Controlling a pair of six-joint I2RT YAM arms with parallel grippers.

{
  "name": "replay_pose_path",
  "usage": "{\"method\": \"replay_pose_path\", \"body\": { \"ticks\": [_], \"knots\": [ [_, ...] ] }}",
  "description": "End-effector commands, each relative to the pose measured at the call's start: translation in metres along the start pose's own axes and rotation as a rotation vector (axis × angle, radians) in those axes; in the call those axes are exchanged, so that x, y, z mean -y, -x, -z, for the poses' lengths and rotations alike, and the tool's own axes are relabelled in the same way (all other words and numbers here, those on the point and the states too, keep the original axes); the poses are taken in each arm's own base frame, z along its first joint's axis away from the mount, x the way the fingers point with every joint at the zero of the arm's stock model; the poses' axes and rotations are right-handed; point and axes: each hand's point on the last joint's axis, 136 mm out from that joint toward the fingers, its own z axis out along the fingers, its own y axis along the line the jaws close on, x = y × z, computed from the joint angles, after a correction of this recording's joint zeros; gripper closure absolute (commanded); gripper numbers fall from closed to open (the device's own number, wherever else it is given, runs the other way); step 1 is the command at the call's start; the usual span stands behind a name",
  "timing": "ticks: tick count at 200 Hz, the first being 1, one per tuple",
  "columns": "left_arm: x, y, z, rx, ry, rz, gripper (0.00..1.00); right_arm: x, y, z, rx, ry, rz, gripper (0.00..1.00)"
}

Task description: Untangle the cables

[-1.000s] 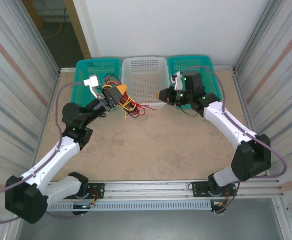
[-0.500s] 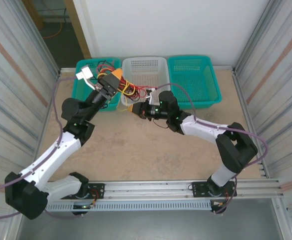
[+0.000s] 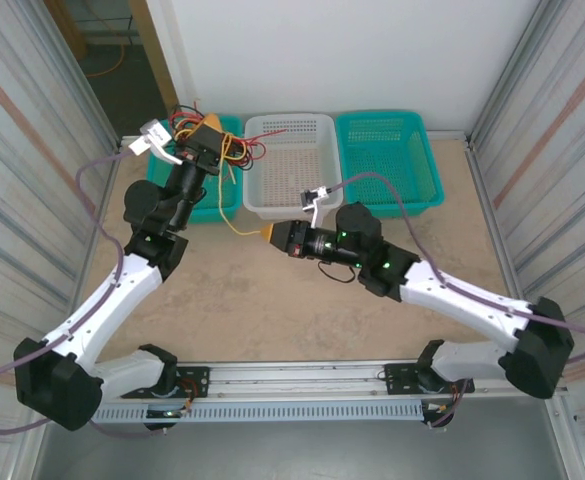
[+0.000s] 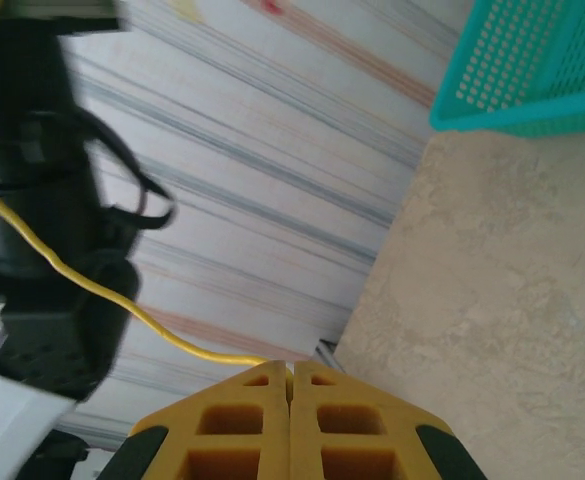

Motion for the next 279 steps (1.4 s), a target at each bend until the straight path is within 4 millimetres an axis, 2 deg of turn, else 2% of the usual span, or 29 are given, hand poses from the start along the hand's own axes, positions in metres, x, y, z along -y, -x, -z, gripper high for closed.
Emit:
{"method": "replay_pose_path", "body": {
  "ticks": [1, 28, 48, 67, 100, 138, 158, 176, 198, 211, 245, 261, 279],
  "knots": [
    [-0.007, -0.005, 0.009, 0.000, 0.004, -0.020, 1.00, -0.023, 0.034, 0.034, 0.102, -0.108, 0.184, 1.00],
    [-0.018, -0.027, 0.025, -0.070, 0.013, 0.036, 1.00, -0.049, 0.067, 0.059, 0.166, -0.154, 0.287, 1.00],
    [-0.022, -0.046, 0.041, -0.143, 0.003, 0.093, 1.00, -0.061, 0.095, 0.076, 0.227, -0.189, 0.332, 1.00],
    [-0.008, -0.059, 0.053, -0.228, -0.070, 0.159, 1.00, -0.063, 0.124, 0.091, 0.279, -0.220, 0.335, 1.00],
    [0.017, -0.081, 0.072, -0.364, -0.181, 0.244, 1.00, -0.062, 0.164, 0.104, 0.334, -0.263, 0.342, 1.00],
    [0.031, -0.096, 0.089, -0.463, -0.248, 0.292, 1.00, -0.054, 0.204, 0.115, 0.390, -0.312, 0.335, 1.00],
    [0.046, -0.100, 0.092, -0.513, -0.319, 0.331, 1.00, -0.036, 0.225, 0.120, 0.414, -0.362, 0.314, 1.00],
    [0.063, -0.096, 0.093, -0.522, -0.392, 0.367, 1.00, -0.010, 0.243, 0.127, 0.434, -0.420, 0.275, 1.00],
    [0.081, -0.079, 0.091, -0.493, -0.467, 0.393, 1.00, 0.031, 0.260, 0.139, 0.458, -0.501, 0.206, 1.00],
    [0.091, -0.068, 0.090, -0.464, -0.498, 0.408, 1.00, 0.052, 0.262, 0.138, 0.444, -0.522, 0.159, 1.00],
    [0.123, -0.031, 0.084, -0.360, -0.612, 0.475, 1.00, 0.107, 0.240, 0.116, 0.364, -0.557, 0.077, 1.00],
    [0.136, -0.016, 0.081, -0.319, -0.657, 0.506, 1.00, 0.132, 0.222, 0.100, 0.312, -0.549, 0.021, 1.00],
    [0.154, 0.003, 0.078, -0.279, -0.718, 0.532, 1.00, 0.149, 0.197, 0.078, 0.256, -0.537, -0.001, 1.00]
  ]
}}
